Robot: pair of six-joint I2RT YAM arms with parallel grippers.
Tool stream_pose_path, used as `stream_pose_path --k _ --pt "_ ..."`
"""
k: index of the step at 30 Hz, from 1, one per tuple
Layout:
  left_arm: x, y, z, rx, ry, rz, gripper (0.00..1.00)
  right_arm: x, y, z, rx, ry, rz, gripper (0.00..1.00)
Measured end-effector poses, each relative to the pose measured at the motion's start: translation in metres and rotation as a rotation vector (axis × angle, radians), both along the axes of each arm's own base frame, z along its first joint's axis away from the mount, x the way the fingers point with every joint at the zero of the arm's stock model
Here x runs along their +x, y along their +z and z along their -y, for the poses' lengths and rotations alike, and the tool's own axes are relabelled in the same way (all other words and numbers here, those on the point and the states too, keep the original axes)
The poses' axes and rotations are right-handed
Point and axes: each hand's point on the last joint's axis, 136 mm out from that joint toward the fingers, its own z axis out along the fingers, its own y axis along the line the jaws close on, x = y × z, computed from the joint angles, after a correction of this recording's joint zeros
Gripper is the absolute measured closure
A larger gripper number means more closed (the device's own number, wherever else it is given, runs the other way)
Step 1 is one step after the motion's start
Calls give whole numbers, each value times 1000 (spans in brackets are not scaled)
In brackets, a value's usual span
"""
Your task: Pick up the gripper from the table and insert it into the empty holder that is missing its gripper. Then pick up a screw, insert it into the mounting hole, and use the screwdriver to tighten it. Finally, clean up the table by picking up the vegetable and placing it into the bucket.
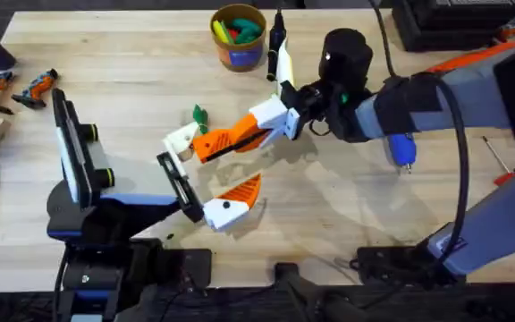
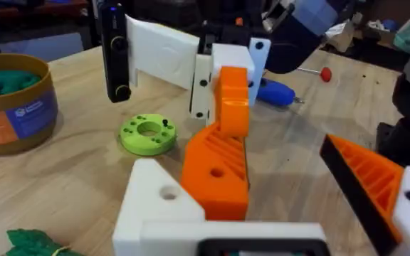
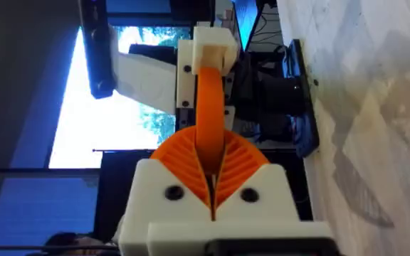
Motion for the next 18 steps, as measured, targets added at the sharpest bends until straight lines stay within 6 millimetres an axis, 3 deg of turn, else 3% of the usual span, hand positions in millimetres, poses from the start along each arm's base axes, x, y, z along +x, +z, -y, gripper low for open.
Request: stream_pose_path --k 18 --pt "0 0 0 0 1 1 15 3 3 -2 0 0 0 992"
